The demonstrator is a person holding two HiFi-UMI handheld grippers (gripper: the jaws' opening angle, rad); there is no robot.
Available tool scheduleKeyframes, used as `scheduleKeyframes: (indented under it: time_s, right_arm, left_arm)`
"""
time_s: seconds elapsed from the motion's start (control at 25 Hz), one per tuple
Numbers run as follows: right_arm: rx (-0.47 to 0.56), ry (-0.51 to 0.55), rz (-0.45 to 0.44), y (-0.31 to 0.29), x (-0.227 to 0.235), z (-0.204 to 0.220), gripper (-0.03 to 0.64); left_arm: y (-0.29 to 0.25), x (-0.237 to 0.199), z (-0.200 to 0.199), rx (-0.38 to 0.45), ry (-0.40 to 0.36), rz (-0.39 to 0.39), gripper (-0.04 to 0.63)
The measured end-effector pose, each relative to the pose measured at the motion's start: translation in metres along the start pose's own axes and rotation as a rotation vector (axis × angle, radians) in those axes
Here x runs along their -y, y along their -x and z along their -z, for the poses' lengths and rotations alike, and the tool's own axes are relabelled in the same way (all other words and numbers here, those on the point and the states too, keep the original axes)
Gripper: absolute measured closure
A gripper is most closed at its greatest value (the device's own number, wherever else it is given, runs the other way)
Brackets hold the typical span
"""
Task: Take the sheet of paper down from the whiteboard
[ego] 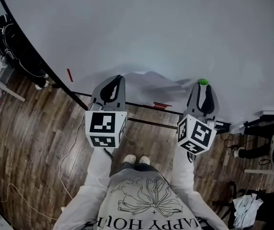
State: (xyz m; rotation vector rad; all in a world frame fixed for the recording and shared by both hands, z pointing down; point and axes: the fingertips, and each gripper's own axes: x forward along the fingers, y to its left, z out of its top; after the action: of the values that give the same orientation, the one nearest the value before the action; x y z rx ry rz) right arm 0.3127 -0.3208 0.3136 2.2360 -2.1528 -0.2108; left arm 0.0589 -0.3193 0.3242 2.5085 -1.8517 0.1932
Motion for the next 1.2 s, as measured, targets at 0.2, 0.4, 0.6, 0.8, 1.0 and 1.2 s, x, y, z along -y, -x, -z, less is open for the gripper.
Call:
scheduleKeyframes:
  time_s: [0.2, 0.4, 0.6, 0.8, 1.0, 1.2]
  right_arm:
    - [0.017, -0.016, -0.027, 0.010, -0.009, -0.009, 0.502]
    - [0.033, -0.044, -0.040, 0.018, -0.015, -0.018, 0.529]
    - [0.043, -0.038, -0.050, 0.022, -0.021, -0.023, 0.575]
    - [0.047, -0.033, -0.068, 0.024, -0.031, -0.027, 0.603]
    - [0.047, -0.037, -0.088, 0.027, -0.039, -0.029, 0.614]
    - [0.046, -0.052, -0.089, 0.030, -0.042, -0.028, 0.614]
  left_arm:
    - [0.006, 0.001, -0.009, 0.032, 0.025, -0.004, 0.591]
    - [0.014, -0.002, -0.015, 0.057, 0.044, -0.014, 0.591]
    - [0.023, -0.008, -0.016, 0.067, 0.053, -0.028, 0.591]
    - [0.030, -0.015, -0.020, 0.080, 0.057, -0.043, 0.591]
    - [0.035, -0.016, -0.021, 0.089, 0.059, -0.049, 0.590]
    - [0.037, -0.014, -0.021, 0.091, 0.060, -0.043, 0.591]
